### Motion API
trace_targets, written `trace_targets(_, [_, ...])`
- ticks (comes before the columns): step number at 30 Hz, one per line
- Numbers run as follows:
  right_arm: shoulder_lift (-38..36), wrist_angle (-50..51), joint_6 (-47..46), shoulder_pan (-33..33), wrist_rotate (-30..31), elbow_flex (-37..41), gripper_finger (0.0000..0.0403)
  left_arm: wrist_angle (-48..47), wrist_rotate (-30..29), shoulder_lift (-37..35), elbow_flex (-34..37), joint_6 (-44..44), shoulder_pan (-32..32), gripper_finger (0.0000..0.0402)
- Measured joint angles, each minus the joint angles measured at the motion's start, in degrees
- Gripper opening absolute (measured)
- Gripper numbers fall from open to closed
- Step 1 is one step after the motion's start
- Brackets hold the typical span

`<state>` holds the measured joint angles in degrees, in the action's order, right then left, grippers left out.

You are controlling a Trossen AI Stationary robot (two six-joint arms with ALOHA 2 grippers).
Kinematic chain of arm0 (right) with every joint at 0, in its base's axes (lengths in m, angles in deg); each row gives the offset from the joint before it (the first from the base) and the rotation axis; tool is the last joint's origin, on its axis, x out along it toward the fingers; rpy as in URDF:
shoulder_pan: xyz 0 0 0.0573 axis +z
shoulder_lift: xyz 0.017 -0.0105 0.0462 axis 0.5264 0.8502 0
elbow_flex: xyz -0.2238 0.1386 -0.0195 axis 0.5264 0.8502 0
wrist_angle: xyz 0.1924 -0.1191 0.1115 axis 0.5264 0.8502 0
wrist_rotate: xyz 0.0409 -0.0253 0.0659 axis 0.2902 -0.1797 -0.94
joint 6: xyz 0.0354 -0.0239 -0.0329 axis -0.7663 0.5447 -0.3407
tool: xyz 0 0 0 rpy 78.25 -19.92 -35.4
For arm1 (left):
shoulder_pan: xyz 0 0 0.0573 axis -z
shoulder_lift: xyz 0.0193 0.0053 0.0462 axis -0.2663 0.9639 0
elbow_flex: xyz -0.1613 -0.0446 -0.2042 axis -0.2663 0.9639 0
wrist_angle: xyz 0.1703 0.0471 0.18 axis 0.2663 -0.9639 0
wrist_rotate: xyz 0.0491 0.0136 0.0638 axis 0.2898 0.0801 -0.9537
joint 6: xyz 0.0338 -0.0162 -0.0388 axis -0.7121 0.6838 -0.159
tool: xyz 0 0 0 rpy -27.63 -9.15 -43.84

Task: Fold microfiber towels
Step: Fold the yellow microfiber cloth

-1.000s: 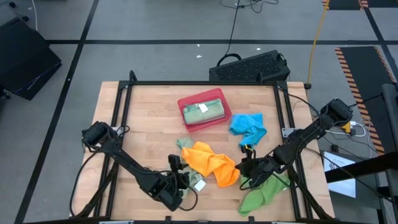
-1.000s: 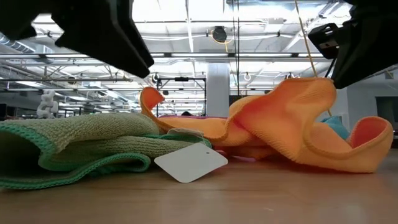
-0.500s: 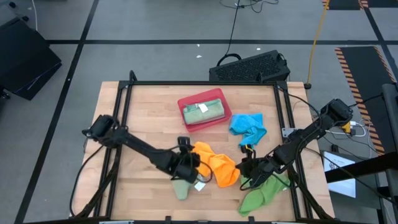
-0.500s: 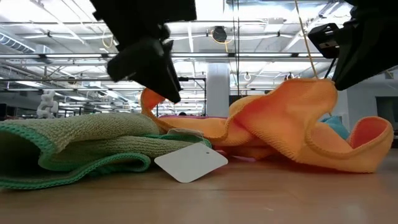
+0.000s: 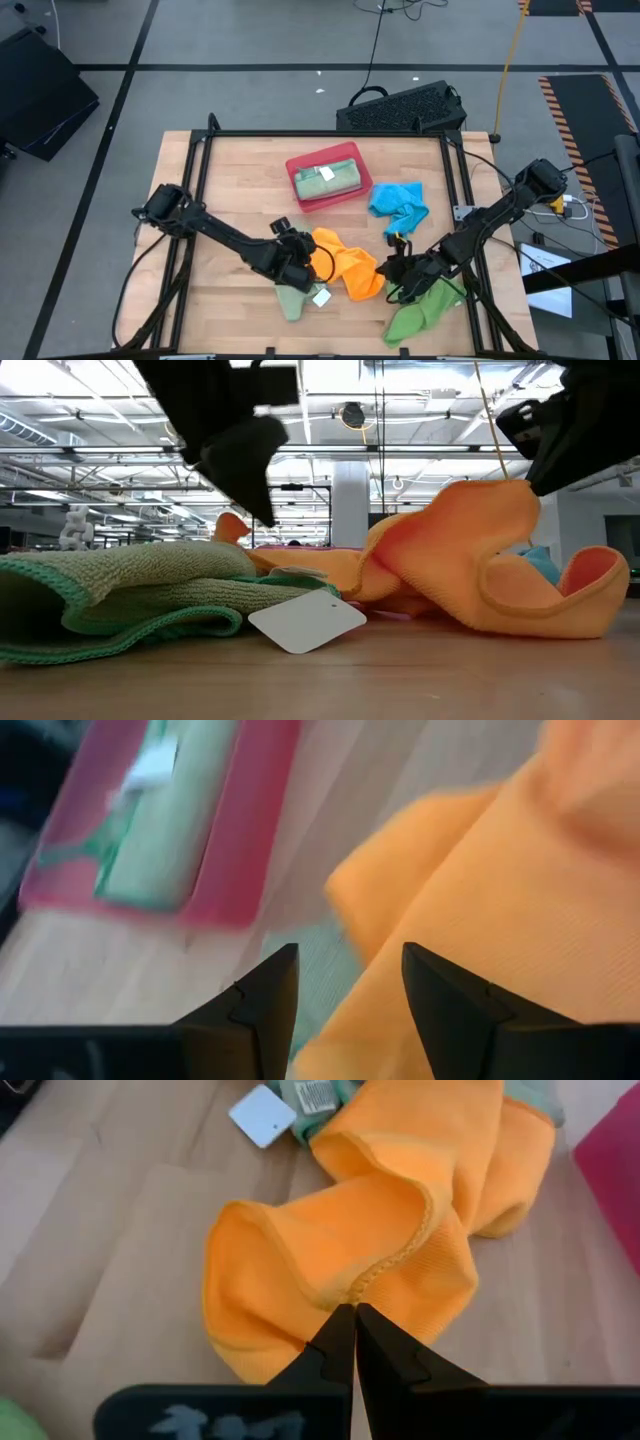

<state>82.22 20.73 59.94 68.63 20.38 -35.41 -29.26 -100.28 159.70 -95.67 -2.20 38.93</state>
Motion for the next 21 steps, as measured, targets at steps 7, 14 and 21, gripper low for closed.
trace_targets(7, [0.0,-10.8,-0.3,0.0,-3.7,6.6,0.0035,15.1,2.0,0.0,0.0,-14.0,0.2,0.0181])
trace_targets(14, [0.0,-12.2,-1.3,0.0,-6.4,7.3,0.0122,18.4,2.8,0.0,0.0,-16.3,0.2,0.0181])
trace_targets(21, [0.0,-12.2,-1.3,0.0,-6.1,7.3,0.0178,18.4,3.2,0.0,0.0,-16.3,0.2,0.0181])
